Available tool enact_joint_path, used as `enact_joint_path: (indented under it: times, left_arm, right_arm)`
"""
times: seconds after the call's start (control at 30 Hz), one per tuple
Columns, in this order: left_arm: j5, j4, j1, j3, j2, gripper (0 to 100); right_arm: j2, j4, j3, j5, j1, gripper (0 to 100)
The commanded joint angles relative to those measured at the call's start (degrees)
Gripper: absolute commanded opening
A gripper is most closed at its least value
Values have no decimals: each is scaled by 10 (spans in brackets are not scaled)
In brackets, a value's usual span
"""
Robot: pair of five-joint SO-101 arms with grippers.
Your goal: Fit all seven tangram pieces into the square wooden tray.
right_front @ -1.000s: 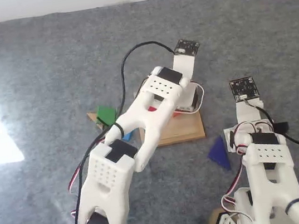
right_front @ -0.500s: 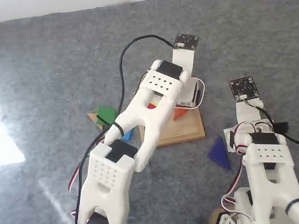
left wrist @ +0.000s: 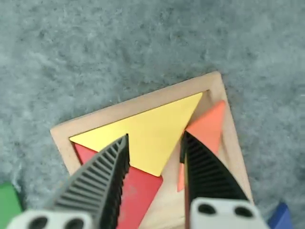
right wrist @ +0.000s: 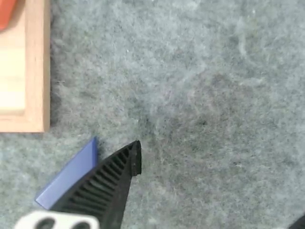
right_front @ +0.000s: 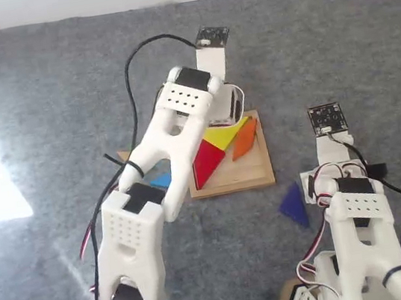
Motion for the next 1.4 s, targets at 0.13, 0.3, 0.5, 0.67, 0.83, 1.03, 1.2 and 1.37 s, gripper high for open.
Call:
enact_joint_path:
  times: [0.13,0.3,0.5,0.67,0.83,1.03,1.2,1.37]
  left_arm:
    - [-8,4,52,-15,18,166]
    - [-8,-20,57,-15,65,166]
    - [-28,-10,60,-44,79,147]
    - [-48,36,61,-118,79,148]
    - [-49,56,54,-153,80,148]
    - [-52,108,20,-151,79,145]
    - [-76,122,-21,-132,11,128]
    - [-119,26,-16,55,-135,98]
  right_arm:
    - [-13,-11,-3,5,0,519]
    - [-13,-11,-3,5,0,519]
    - [-13,-11,-3,5,0,519]
    - [-13,-11,-3,5,0,519]
    - [-13,-11,-3,5,0,519]
    - [-13,-11,-3,5,0,519]
    - [-13,-11,-3,5,0,519]
    - [-13,-11,-3,5,0,519]
